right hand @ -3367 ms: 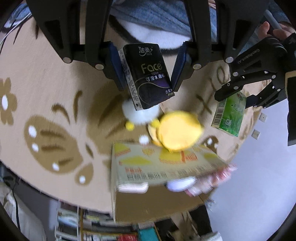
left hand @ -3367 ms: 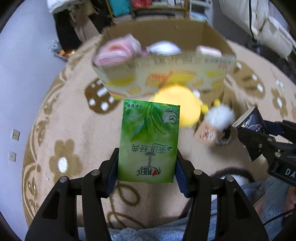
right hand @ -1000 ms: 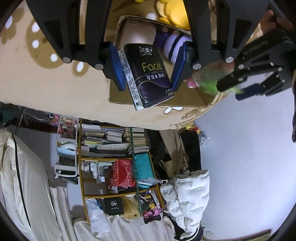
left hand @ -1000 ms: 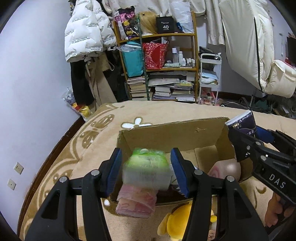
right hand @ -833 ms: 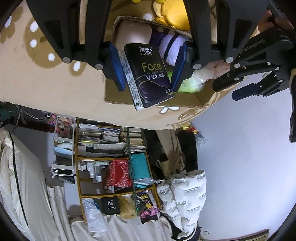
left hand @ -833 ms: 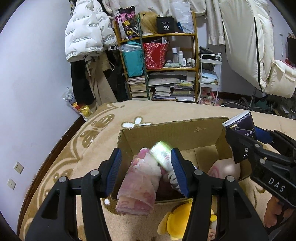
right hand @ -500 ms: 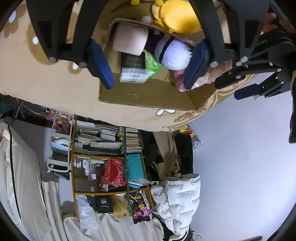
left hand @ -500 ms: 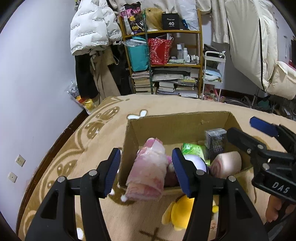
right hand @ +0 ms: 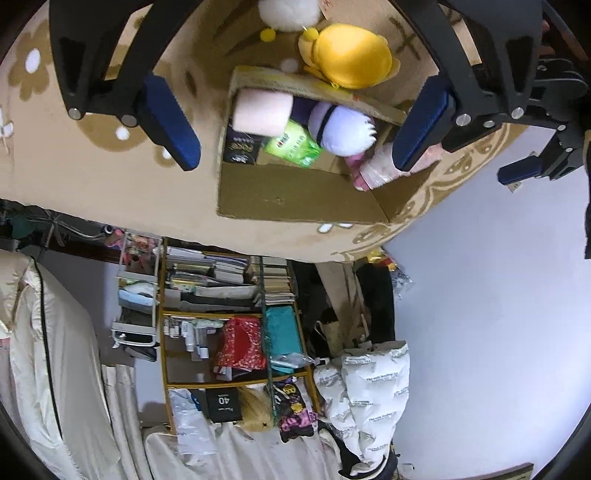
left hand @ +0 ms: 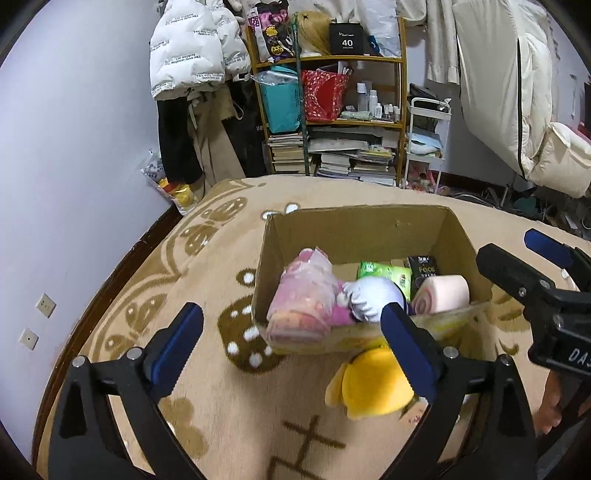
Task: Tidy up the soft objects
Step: 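Lower left tool onto yellow plush while right tool lowers onto white pompom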
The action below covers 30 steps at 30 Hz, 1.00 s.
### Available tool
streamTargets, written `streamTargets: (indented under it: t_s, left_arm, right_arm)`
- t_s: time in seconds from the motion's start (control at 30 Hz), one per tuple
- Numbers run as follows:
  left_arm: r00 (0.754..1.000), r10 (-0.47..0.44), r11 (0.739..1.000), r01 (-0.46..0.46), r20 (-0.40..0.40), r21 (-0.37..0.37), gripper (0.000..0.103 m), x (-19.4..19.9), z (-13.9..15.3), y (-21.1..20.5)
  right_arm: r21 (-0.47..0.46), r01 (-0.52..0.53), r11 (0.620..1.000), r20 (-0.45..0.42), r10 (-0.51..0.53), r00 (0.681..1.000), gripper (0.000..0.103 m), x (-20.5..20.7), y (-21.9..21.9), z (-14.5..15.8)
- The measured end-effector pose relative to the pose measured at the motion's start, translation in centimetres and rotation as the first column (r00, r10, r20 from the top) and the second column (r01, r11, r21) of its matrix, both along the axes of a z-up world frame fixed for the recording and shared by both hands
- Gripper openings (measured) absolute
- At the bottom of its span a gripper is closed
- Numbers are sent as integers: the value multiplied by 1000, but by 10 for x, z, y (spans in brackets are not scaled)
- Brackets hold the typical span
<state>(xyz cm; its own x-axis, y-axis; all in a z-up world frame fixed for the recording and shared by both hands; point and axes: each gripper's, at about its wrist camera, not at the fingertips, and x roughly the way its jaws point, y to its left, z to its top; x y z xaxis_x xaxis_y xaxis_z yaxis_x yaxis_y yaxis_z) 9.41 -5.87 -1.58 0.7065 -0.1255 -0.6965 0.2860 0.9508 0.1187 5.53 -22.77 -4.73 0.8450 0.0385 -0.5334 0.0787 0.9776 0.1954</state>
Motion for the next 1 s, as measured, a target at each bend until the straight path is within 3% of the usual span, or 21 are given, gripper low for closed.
streamTargets:
  t_s: [0.6,1.0]
  left_arm:
    - [993,-17,1000,15,-119,-19,99,-40,2,12]
    - [983,-34,999,38,-183,16,99,-37,-21,4]
  right_arm:
    - [106,69,992,-133,-55,990,103,-56,-9,-9]
    - [147,90,985,-238,-53,970,103,-53,-11,-35]
